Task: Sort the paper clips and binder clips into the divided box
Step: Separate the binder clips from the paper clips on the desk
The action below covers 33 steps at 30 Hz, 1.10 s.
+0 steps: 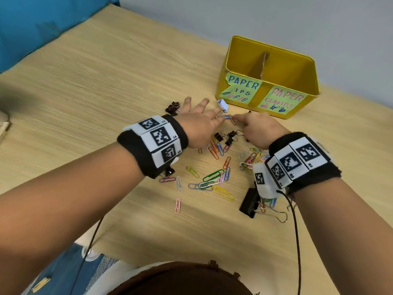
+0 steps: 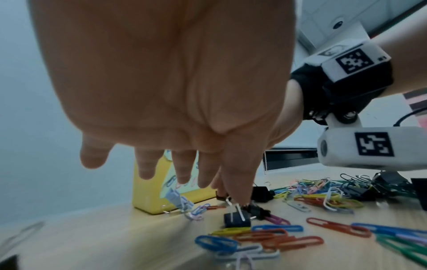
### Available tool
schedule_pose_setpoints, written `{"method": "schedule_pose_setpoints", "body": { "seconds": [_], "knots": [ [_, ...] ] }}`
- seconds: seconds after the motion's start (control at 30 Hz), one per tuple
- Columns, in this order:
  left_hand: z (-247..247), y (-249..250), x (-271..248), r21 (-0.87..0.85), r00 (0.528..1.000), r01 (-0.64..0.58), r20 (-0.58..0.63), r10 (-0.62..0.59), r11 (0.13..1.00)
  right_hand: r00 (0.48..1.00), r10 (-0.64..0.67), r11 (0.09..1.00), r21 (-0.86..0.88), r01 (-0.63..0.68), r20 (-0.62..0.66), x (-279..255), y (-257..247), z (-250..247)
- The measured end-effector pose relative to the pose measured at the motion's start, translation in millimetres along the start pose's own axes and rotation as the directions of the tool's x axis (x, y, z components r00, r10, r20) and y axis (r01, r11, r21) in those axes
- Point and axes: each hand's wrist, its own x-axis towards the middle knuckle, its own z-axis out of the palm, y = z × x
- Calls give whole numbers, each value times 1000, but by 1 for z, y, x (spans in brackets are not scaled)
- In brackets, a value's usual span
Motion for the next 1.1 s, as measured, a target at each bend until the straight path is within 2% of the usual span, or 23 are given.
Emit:
{"method": "schedule_pose_setpoints", "body": {
  "seconds": [0.1, 0.13, 0.2, 0.3, 0.33, 0.43, 0.5, 0.6, 0.7, 0.77, 0.83, 0.9, 0.97, 1.0, 1.03, 1.1],
  "knots": [
    [-3, 12, 10, 42, 999, -25, 30, 24, 999, 990, -26, 991, -125, 44, 142, -3, 0, 9],
    [-4, 13, 11, 61, 999, -20, 39, 18, 998, 990, -38, 992, -118, 54, 136, -4, 0, 10],
    [-4, 11, 12, 84, 999, -13, 33, 10, 996, 999, -35, 999, -27, 36, 23, -5, 2, 9],
    [-1, 10, 12, 83, 992, -57, -104, 66, 995, 980, 15, 996, 84, 2, -200, -5, 6, 6],
    [0, 12, 12, 73, 983, -83, -156, 94, 994, 979, 9, 996, 85, 9, -204, -4, 6, 7],
    [-3, 16, 13, 69, 970, -118, -208, 130, 991, 997, -44, 999, -23, 43, -64, -1, -3, 15],
    [-5, 15, 15, 56, 969, -80, -229, 91, 995, 998, -61, 993, -105, 57, -34, 4, -9, 20],
    [-10, 4, 18, -28, 961, 10, -277, -17, 1000, 996, -67, 994, -89, 61, -62, 11, -12, 20],
    [-9, -13, 17, -38, 954, 87, -284, -95, 995, 989, -124, 988, 82, 130, -82, 11, -12, 18],
    [-5, -20, 15, -3, 941, 109, -323, -104, 994, 979, -113, 970, 192, 146, -169, 9, -10, 13],
    [-3, -19, 13, -22, 925, 55, -375, -59, 998, 964, -60, 970, 214, 118, -260, 12, -4, 9],
    [-1, -12, 7, -88, 921, -92, -385, 51, 992, 963, -30, 985, 154, 73, -269, 16, 3, 6],
    [3, -2, 2, -89, 925, -265, -305, 227, 960, 972, -30, 999, 33, 39, -235, 21, 9, 5],
    [5, 3, -1, -43, 931, -316, -205, 301, 948, 977, -55, 999, -11, 54, -205, 24, 11, 6],
    [7, 6, -1, 19, 939, -334, -86, 334, 943, 983, -96, 995, -35, 91, -159, 27, 13, 7],
    [10, 8, -2, 107, 956, -289, 90, 281, 951, 984, -176, 983, -65, 174, -26, 32, 17, 10]
  ]
}}
